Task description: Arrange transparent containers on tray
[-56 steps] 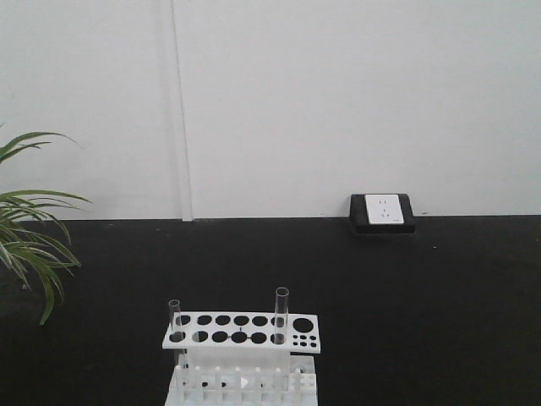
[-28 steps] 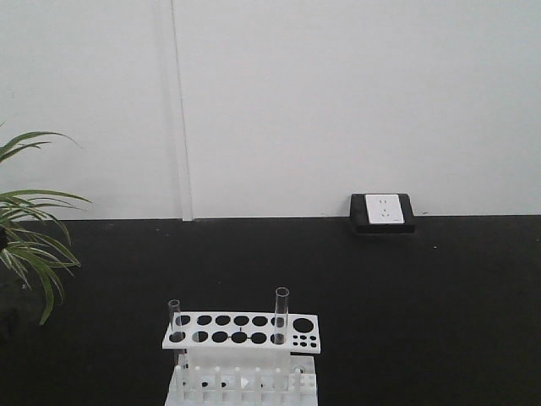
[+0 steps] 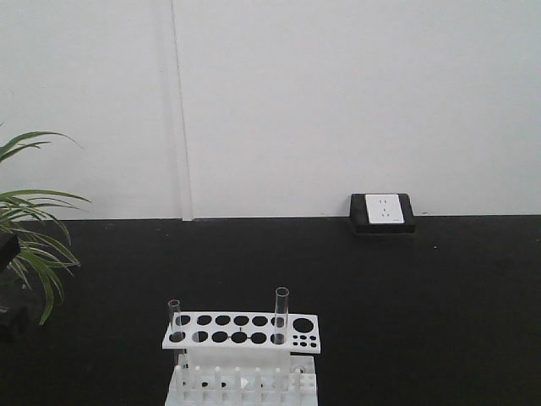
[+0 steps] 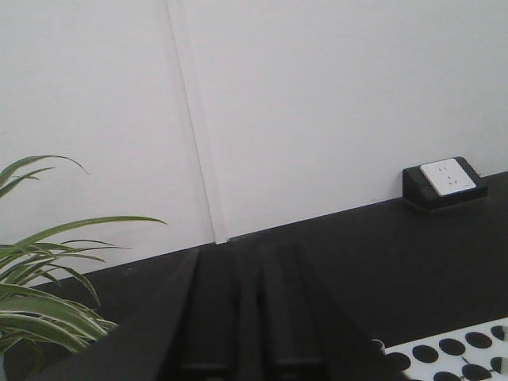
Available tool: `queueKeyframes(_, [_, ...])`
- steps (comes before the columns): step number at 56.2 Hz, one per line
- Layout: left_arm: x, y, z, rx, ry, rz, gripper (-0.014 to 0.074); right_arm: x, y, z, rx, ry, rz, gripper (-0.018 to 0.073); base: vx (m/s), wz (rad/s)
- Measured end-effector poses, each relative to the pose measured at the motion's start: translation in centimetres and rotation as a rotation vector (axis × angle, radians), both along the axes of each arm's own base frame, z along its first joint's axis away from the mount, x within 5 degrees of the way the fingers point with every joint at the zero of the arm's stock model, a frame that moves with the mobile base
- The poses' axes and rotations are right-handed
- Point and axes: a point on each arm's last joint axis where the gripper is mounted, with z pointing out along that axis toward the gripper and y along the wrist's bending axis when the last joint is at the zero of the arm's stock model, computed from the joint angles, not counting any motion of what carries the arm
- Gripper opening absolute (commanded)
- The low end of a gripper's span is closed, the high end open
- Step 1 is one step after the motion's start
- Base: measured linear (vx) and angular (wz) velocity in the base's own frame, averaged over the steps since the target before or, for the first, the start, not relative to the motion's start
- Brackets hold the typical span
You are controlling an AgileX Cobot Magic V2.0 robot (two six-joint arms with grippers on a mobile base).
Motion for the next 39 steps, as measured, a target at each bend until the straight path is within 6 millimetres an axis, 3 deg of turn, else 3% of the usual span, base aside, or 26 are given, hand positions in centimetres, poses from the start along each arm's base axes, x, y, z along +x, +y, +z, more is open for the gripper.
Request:
queueKeyframes(9, [0.0,0.0,0.0,-0.006,0.003,0.0,0.0584,0.0,0.0,0.0,0.052,-0.005,0.002,0.0686,0.0,0.0])
queueKeyframes(13, [0.0,0.0,0.0,-0.006,0.004,0.0,0.061,0.0,0.0,0.0,0.061,-0.006,0.002,0.0727,0.0,0.0])
queueKeyframes(31, [0.0,-0.1,0.4,-0.05,-0.04,-0.008,0.0568,0.0,0.0,0.4,0.139,-0.054,0.011,0.0675,0.0,0.0])
queueKeyframes(39, [-0.1,-0.1,0.6,-0.066,-0.072,-0.016,0.0535,0.0,1.2,0.2,0.136,-0.054,0.076,0.0623,0.0,0.0])
